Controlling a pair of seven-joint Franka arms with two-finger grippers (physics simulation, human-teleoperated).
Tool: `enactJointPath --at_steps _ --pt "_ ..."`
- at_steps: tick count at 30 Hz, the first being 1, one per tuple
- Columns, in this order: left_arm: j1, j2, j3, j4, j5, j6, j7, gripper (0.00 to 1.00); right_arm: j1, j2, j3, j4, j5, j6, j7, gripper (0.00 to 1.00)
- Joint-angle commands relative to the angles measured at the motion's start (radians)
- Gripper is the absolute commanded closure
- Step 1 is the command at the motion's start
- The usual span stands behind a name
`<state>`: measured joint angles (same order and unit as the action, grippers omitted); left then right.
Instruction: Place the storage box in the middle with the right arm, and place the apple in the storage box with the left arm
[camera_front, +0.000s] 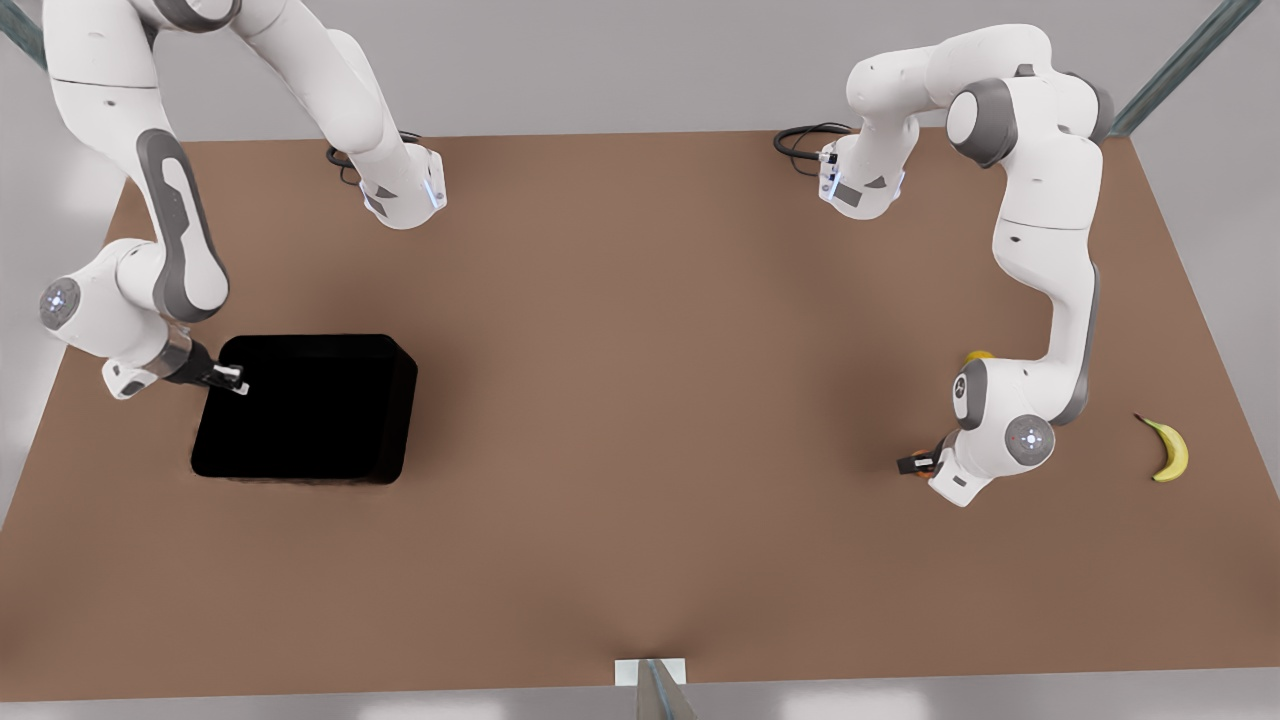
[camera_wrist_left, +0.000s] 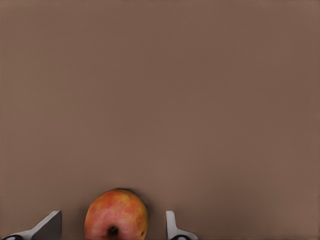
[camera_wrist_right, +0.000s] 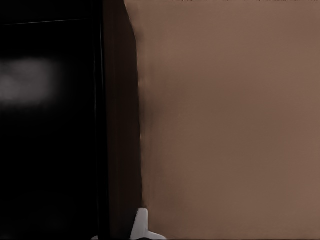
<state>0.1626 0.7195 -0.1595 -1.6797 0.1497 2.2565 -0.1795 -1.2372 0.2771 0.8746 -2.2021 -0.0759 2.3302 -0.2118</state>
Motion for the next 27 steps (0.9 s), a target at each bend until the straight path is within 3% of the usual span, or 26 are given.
enactJointPath --at_steps 1,4,11,12,16,19,21,27 --pt "0.0 0.0 0.0 0.0 0.001 0.0 0.0 0.0 0.001 -0.001 0.007 -0.001 0.002 0.0 0.009 0.79" --pt "0.001 0.001 0.0 0.0 0.001 0.0 0.0 0.0 0.082 -0.01 0.086 0.001 0.084 0.003 0.121 0.79" --pt "0.001 0.001 0.0 0.0 0.001 -0.002 0.0 0.0 0.536 -0.038 0.064 0.047 0.226 0.057 0.383 0.79" --pt "0.001 0.001 0.0 0.0 0.001 -0.002 0.0 0.0 0.619 -0.035 0.024 0.064 0.228 0.057 0.43 0.79" --pt "0.0 0.001 0.0 0.0 0.001 -0.002 0.0 0.0 1.127 0.028 -0.348 0.211 0.231 0.055 0.638 0.79" --pt "0.001 0.001 0.0 0.0 0.001 -0.003 0.0 0.0 1.413 0.117 -0.566 0.343 0.231 0.055 0.767 0.79" --pt "0.001 0.001 0.0 0.0 -0.001 -0.003 0.0 0.0 1.496 0.139 -0.615 0.369 0.229 0.054 0.776 0.79" --pt "0.0 0.005 0.0 0.0 0.001 -0.002 0.0 0.01 1.579 0.195 -0.609 0.418 0.222 0.046 0.752 0.79"
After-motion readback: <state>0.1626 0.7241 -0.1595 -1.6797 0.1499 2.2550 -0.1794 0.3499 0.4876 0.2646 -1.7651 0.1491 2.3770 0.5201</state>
